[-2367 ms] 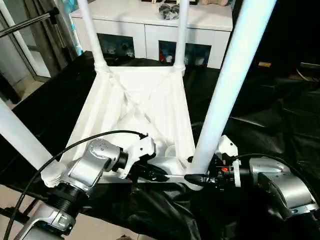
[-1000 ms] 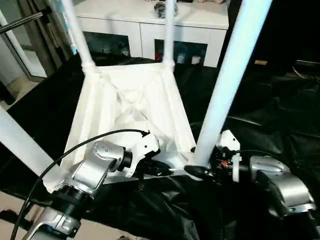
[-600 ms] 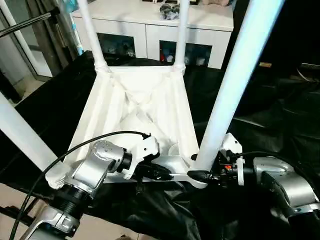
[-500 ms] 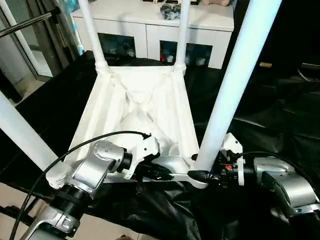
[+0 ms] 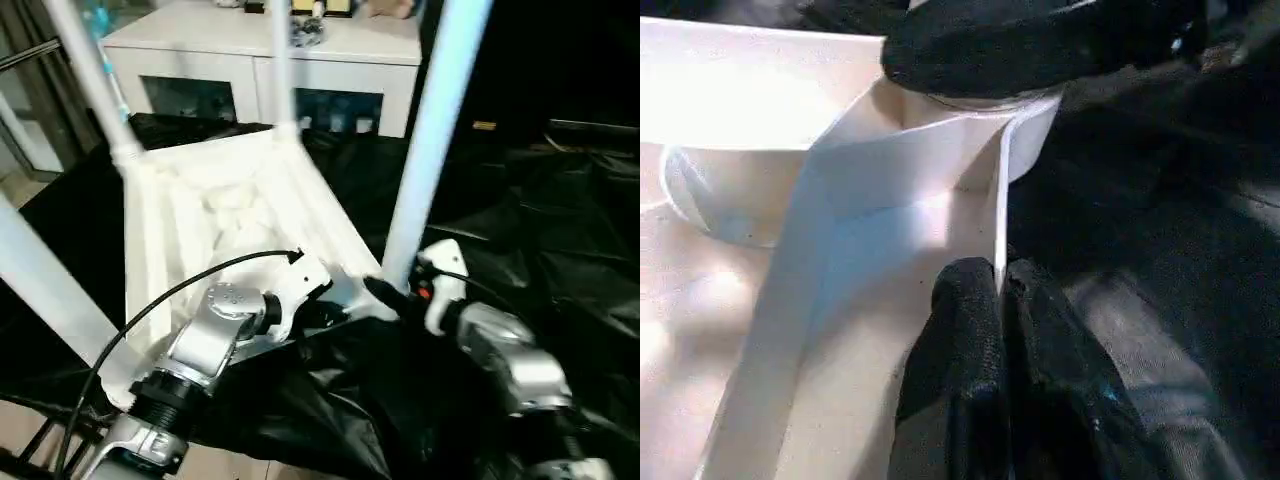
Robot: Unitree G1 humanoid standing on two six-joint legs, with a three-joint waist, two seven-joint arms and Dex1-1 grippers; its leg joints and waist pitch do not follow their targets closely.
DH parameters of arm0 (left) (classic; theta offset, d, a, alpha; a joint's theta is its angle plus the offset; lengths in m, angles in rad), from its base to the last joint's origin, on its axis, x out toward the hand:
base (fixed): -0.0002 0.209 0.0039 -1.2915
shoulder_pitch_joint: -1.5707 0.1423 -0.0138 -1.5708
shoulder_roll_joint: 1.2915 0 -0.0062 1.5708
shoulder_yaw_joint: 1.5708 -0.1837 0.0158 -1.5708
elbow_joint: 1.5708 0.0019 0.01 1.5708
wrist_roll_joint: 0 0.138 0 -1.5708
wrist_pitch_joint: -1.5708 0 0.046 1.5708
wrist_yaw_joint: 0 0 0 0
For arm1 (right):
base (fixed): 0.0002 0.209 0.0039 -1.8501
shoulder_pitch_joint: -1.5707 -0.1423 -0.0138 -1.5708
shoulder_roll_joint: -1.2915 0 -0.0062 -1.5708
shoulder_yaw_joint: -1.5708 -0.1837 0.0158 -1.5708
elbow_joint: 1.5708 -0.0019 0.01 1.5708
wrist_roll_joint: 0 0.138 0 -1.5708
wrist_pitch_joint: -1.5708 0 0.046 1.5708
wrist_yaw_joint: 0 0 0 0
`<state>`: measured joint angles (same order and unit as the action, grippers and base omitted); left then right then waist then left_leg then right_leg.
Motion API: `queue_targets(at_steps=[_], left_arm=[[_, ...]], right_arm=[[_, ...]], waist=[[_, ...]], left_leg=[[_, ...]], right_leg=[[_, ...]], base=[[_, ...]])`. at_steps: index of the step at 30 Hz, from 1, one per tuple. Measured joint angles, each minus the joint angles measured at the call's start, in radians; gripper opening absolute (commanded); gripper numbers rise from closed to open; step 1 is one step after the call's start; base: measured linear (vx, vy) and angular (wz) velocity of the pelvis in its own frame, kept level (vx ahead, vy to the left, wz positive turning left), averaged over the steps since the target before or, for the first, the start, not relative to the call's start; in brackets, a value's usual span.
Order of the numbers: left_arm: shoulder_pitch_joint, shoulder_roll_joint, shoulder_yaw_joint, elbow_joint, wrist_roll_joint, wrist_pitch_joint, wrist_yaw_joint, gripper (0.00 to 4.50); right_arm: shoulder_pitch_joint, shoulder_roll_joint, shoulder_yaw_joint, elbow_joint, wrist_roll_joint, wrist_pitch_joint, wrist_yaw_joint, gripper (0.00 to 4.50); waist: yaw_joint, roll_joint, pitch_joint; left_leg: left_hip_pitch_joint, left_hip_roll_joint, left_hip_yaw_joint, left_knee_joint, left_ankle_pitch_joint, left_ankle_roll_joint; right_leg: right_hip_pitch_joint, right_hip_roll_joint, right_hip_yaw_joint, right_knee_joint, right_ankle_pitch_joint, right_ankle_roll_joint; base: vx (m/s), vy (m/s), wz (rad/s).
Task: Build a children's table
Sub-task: Rotate leg to tighten
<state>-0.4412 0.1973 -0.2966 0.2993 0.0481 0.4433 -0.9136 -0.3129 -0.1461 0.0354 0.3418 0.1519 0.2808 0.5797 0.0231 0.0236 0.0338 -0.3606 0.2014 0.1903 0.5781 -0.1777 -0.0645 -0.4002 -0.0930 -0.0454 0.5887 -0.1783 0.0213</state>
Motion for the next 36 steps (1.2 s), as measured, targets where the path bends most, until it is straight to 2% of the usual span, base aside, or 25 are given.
queue_targets(at_steps=[1, 2, 3, 5, 6, 8, 13, 18, 21, 30, 36], left_arm=[[0.001, -0.005, 0.0, -0.001, 0.001, 0.005, 0.008, 0.0], [0.001, -0.01, 0.0, -0.002, 0.004, 0.008, 0.013, 0.0], [0.001, -0.01, 0.0, -0.002, 0.006, 0.008, 0.013, 0.0], [0.001, -0.01, -0.001, -0.004, 0.006, 0.007, 0.011, 0.0], [0.001, -0.01, -0.001, -0.006, 0.006, 0.006, 0.007, 0.0], [0.0, -0.004, -0.009, -0.01, 0.006, -0.007, -0.011, 0.0], [0.0, 0.054, -0.029, -0.021, -0.017, -0.052, -0.117, 0.0], [0.0, 0.129, -0.037, -0.021, -0.053, -0.117, -0.261, 0.0], [-0.003, 0.15, -0.038, -0.018, -0.054, -0.14, -0.31, 0.0], [-0.034, 0.181, -0.063, 0.03, -0.064, -0.187, -0.393, 0.0], [-0.034, 0.18, -0.06, 0.03, -0.073, -0.191, -0.388, 0.0]], right_arm=[[0.0, 0.004, 0.0, 0.001, -0.007, -0.005, -0.011, 2.97], [0.001, 0.008, 0.0, 0.001, -0.02, -0.011, -0.017, 3.32], [0.001, 0.009, 0.0, 0.001, -0.027, -0.012, -0.016, 3.38], [0.003, 0.012, 0.0, 0.001, -0.032, -0.019, -0.009, 3.46], [0.005, 0.01, 0.0, 0.001, -0.035, -0.026, -0.004, 3.73], [0.01, -0.014, 0.013, -0.008, -0.037, -0.033, 0.029, 3.82], [0.043, -0.104, 0.051, -0.07, -0.003, -0.033, 0.198, 3.82], [0.048, -0.211, 0.092, -0.128, 0.067, 0.007, 0.437, 3.82], [0.048, -0.237, 0.105, -0.136, 0.085, 0.015, 0.515, 3.82], [0.048, -0.27, 0.13, -0.143, 0.108, 0.039, 0.595, 3.08], [0.06, -0.27, 0.124, -0.178, 0.111, 0.069, 0.57, 2.71]], waist=[[0.0, 0.0, 0.0], [-0.001, 0.001, 0.0], [-0.001, 0.001, 0.0], [-0.002, -0.001, 0.0], [-0.002, -0.001, 0.0], [-0.002, -0.001, 0.0], [0.01, -0.001, 0.0], [0.033, -0.002, 0.001], [0.042, -0.002, 0.001], [0.064, -0.003, 0.001], [0.067, -0.003, 0.002]], left_leg=[[0.0, 0.0, -0.001, -0.001, 0.0, 0.0], [0.0, -0.001, -0.003, -0.003, 0.0, 0.0], [0.0, -0.002, -0.004, -0.004, 0.0, 0.0], [-0.003, -0.006, -0.009, -0.003, 0.0, 0.0], [-0.004, -0.009, -0.01, -0.003, 0.0, 0.0], [-0.006, -0.011, -0.011, -0.002, 0.0, 0.001], [-0.007, -0.01, -0.01, -0.003, 0.0, 0.0], [-0.01, -0.006, -0.009, -0.008, 0.001, 0.002], [-0.013, -0.006, -0.008, -0.007, 0.003, 0.006], [-0.012, -0.005, -0.006, -0.002, 0.0, 0.001], [-0.011, -0.001, 0.002, 0.001, 0.0, 0.001]], right_leg=[[0.001, 0.0, -0.001, -0.003, 0.0, 0.0], [0.003, 0.001, -0.002, -0.01, 0.0, 0.0], [0.003, 0.001, -0.003, -0.013, 0.0, 0.0], [0.003, 0.0, -0.001, -0.015, 0.0, 0.0], [0.002, 0.0, 0.001, -0.015, 0.0, 0.0], [0.001, -0.001, 0.005, -0.015, 0.0, -0.001], [0.0, 0.0, 0.005, -0.01, 0.011, -0.01], [-0.003, 0.002, 0.001, -0.009, 0.008, -0.007], [-0.004, 0.001, 0.001, -0.009, 0.006, -0.01], [-0.003, 0.0, 0.003, -0.003, 0.006, -0.01], [-0.003, 0.0, 0.005, 0.004, 0.005, -0.009]], base=[[0.0, 0.0, 0.0], [0.0, 0.0, 0.0], [0.0, 0.0, 0.0], [0.0, 0.0, 0.0], [0.0, 0.0, 0.0], [0.0, 0.0, 0.0], [0.022, -0.01, 0.03], [0.043, -0.021, 0.05], [0.0, 0.0, 0.0], [0.0, 0.0, 0.0], [0.0, 0.0, 0.0]])
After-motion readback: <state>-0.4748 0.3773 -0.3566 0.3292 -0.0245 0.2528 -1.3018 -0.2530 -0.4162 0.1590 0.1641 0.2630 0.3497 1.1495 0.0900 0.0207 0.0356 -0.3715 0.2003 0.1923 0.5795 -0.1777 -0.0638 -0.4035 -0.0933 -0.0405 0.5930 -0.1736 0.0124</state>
